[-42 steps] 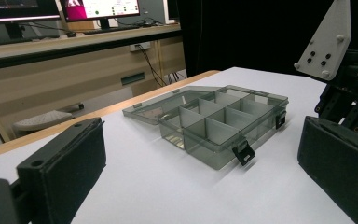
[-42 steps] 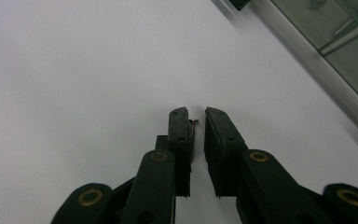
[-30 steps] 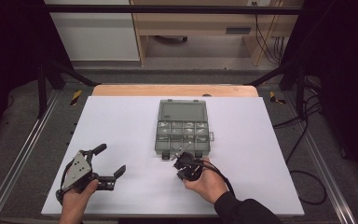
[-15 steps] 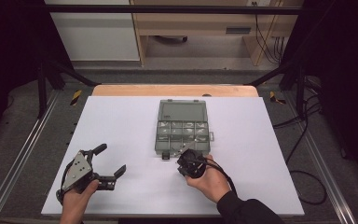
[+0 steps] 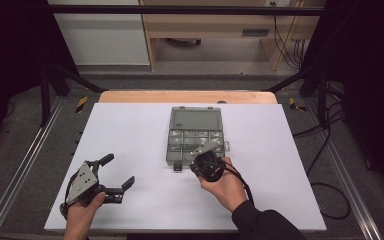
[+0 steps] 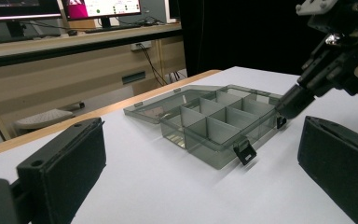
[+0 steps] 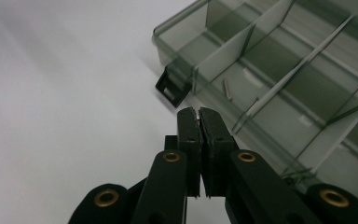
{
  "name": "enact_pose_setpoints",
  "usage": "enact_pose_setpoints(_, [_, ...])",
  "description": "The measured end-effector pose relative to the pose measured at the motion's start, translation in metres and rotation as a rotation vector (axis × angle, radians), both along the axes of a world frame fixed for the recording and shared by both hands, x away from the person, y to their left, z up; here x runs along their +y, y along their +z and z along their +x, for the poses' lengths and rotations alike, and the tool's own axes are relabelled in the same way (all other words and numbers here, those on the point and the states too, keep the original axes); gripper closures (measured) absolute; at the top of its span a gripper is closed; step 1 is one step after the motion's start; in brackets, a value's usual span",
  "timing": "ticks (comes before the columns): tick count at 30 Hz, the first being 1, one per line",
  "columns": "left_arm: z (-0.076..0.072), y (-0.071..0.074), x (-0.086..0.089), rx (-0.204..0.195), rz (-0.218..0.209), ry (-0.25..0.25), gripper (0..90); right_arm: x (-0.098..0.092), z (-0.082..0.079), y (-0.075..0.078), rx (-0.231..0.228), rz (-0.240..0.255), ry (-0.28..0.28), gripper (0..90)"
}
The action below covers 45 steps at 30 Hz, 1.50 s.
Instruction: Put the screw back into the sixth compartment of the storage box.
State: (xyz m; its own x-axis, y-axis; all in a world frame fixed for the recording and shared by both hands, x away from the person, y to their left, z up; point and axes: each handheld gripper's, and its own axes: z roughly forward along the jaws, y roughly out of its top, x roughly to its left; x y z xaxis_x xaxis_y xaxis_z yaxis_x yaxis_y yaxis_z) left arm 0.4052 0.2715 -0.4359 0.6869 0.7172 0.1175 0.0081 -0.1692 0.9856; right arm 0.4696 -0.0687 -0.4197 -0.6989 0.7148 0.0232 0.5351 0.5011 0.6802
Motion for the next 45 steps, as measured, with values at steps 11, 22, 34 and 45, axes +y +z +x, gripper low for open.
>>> enact_pose_setpoints(11, [0.000, 0.000, 0.001, 0.000, -0.002, 0.003, 0.8, -0.002, 0.016, 0.014, -0.100, 0.087, -0.057, 87.8])
enact_pose_setpoints(22, [0.000, 0.000, 0.002, 0.000, -0.006, 0.004, 0.8, -0.001, 0.032, 0.011, -0.133, 0.120, -0.105, 87.7])
enact_pose_setpoints(34, [0.000, 0.000, 0.002, -0.001, -0.015, 0.005, 0.8, 0.002, 0.039, 0.007, -0.152, 0.151, -0.158, 87.7])
enact_pose_setpoints(45, [0.000, 0.001, 0.003, -0.001, -0.004, 0.004, 0.8, 0.004, 0.040, 0.005, -0.184, 0.161, -0.176, 87.7])
